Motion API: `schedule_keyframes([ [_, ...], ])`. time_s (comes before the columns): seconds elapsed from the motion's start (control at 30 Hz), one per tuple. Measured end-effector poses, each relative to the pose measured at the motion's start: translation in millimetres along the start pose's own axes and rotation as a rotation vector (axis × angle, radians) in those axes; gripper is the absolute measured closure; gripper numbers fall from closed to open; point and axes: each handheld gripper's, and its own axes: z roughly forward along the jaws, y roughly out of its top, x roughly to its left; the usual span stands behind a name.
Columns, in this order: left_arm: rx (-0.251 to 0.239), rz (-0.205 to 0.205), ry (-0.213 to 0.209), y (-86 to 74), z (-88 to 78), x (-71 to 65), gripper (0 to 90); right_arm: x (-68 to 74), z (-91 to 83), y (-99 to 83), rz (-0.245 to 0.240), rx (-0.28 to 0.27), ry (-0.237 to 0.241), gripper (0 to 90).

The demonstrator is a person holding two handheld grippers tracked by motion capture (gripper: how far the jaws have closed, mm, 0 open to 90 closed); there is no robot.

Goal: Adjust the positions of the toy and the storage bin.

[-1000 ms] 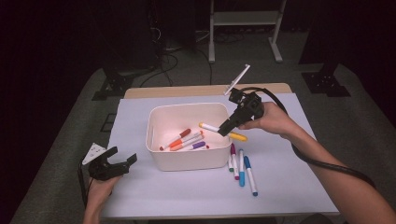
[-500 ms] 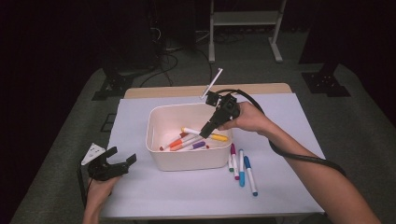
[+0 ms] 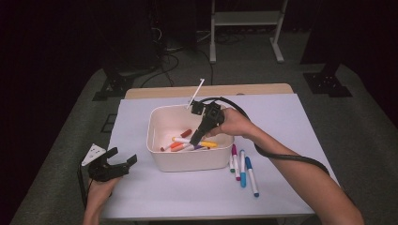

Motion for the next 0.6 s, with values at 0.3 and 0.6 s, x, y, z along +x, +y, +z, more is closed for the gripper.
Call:
schedule_keyframes([
  [0.3,-0.003,-0.002,0.001,0.1,-0.3,-0.2,2.5,-4.9,22.2,4.5,0.002,0.054,-0.005,75.4],
  [0.6,-0.005,-0.004,0.003,0.0,-1.3,0.6,2.5,-8.2,38.2,8.1,0.015,0.093,-0.029,65.5],
])
